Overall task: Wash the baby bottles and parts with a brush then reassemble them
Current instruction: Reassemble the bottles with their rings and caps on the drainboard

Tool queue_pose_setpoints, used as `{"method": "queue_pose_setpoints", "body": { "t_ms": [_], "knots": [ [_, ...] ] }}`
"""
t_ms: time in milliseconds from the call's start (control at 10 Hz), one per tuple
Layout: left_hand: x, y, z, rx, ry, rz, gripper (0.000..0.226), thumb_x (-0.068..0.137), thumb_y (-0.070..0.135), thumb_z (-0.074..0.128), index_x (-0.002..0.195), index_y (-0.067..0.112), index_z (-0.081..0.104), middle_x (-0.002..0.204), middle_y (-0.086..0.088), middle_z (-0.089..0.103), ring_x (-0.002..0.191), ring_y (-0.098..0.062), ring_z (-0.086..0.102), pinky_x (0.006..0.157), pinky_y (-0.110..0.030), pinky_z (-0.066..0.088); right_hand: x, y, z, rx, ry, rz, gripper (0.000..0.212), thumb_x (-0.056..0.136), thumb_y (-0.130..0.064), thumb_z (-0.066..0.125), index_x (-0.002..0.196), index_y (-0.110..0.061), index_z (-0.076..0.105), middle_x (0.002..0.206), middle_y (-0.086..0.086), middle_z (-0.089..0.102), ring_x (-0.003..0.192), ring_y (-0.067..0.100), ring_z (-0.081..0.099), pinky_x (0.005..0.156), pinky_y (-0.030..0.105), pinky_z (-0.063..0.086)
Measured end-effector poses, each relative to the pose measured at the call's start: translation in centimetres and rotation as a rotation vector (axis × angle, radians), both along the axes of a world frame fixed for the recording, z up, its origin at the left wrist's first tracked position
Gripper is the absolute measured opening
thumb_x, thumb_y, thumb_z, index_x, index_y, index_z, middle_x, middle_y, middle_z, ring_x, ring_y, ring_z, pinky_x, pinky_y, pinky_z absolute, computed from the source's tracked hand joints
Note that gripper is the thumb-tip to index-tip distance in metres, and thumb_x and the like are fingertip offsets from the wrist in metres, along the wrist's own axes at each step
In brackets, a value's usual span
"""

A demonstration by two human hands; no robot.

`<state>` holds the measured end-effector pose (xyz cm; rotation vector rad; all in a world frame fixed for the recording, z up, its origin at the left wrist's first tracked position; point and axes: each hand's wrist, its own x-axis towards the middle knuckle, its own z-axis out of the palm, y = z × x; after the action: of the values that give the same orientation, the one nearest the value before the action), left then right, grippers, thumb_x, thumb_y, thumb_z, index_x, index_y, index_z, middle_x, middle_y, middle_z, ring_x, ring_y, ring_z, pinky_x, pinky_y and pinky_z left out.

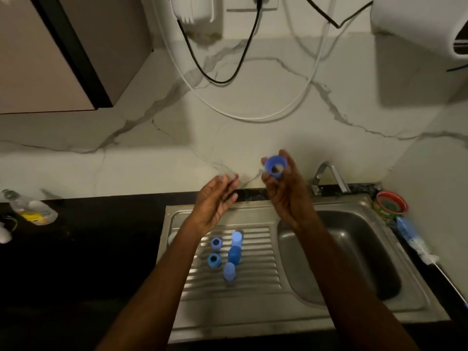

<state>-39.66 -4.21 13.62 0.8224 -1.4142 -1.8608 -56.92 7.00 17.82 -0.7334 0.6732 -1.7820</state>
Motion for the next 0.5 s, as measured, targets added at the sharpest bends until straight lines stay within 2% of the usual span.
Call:
{"method": "queue_pose_setpoints", "body": {
  "t_ms": [100, 200, 300, 400, 500],
  "knots": [
    [0.6, 0.2, -7.8, -0.605, -0.928, -0.065, 0.011, 0.092, 0.024, 0.074, 0.091, 0.013, 0.075, 0.092, -0.002, 0.072, 0.088, -0.015, 0.069, 0.076, -0.024, 0.053, -1.2, 1.0, -9.1, 0.393, 1.345, -0.116, 0.017, 0.094, -0.009, 0.067, 0.107, -0.019, 0.072, 0.106, 0.008, 0.068, 0.093, 0.013, 0.066, 0.084, 0.040, 0.055],
    [0.8, 0.6, -9.1, -0.607, -0.827, 0.151, 0.019, 0.089, 0.036, 0.077, 0.081, 0.018, 0.078, 0.077, 0.005, 0.073, 0.073, -0.004, 0.067, 0.073, -0.026, 0.054, -1.8, 1.0, -11.8, 0.627, 1.638, -0.131, 0.013, 0.091, -0.016, 0.073, 0.104, -0.015, 0.070, 0.099, -0.001, 0.066, 0.091, 0.010, 0.062, 0.093, 0.041, 0.053],
    [-0.7, -0.2, -3.0, -0.507, -0.637, 0.271, 0.026, 0.087, 0.044, 0.077, 0.080, 0.019, 0.077, 0.075, 0.008, 0.074, 0.071, 0.002, 0.067, 0.075, -0.023, 0.053, -1.9, -1.4, -4.5, 0.448, 1.386, -0.340, 0.012, 0.086, -0.018, 0.079, 0.095, -0.021, 0.073, 0.087, -0.011, 0.067, 0.076, -0.006, 0.062, 0.080, 0.030, 0.054],
    [-1.4, -1.0, 3.8, -0.323, -0.190, 0.249, 0.018, 0.090, 0.028, 0.077, 0.102, 0.014, 0.079, 0.100, -0.002, 0.078, 0.100, -0.014, 0.073, 0.091, -0.031, 0.058, -2.0, -2.9, 5.9, 0.201, 0.913, -0.390, 0.027, 0.086, -0.018, 0.080, 0.112, -0.026, 0.075, 0.100, -0.005, 0.075, 0.086, 0.005, 0.072, 0.080, 0.022, 0.053],
    [-1.5, -0.3, 5.6, -0.201, 0.141, 0.308, 0.015, 0.090, 0.011, 0.070, 0.104, 0.007, 0.073, 0.108, -0.008, 0.077, 0.105, -0.017, 0.072, 0.091, -0.024, 0.056, -1.3, -1.4, 9.4, -0.142, 0.167, -0.071, 0.028, 0.089, -0.014, 0.065, 0.113, -0.025, 0.075, 0.111, 0.018, 0.072, 0.084, 0.027, 0.072, 0.077, 0.028, 0.058]
  ]
}}
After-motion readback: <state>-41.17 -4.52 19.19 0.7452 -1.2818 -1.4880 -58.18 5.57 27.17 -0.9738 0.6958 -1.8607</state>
